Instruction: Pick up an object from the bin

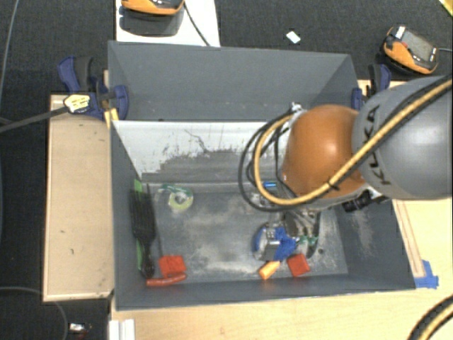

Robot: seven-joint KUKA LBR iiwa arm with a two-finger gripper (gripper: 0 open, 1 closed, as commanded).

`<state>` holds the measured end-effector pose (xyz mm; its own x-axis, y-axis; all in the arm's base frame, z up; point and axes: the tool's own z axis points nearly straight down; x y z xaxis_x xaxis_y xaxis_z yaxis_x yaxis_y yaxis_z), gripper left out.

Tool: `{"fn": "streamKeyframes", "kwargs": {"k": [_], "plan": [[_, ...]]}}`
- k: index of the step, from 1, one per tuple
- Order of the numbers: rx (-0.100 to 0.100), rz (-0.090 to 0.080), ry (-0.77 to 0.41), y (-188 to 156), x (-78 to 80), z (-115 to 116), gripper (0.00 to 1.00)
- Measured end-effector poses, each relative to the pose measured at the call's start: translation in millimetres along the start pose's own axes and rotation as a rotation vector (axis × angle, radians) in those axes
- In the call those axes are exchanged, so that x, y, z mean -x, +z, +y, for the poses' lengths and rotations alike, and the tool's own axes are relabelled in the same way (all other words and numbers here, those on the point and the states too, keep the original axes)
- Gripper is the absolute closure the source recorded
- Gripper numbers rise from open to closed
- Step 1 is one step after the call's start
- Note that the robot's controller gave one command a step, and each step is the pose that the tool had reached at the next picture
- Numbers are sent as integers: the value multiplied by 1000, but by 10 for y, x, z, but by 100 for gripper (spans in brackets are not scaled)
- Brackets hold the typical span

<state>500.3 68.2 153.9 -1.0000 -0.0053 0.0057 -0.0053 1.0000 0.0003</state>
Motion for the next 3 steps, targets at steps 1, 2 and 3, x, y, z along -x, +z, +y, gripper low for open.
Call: {"fn": "streamKeyframes", "kwargs": {"k": [1, 2, 3], "plan": [[1, -8, 3, -37, 19, -3, 0], [0, -12, -147, 743, 277, -725, 0], [4, -15, 86, 75, 189, -893, 0]]}}
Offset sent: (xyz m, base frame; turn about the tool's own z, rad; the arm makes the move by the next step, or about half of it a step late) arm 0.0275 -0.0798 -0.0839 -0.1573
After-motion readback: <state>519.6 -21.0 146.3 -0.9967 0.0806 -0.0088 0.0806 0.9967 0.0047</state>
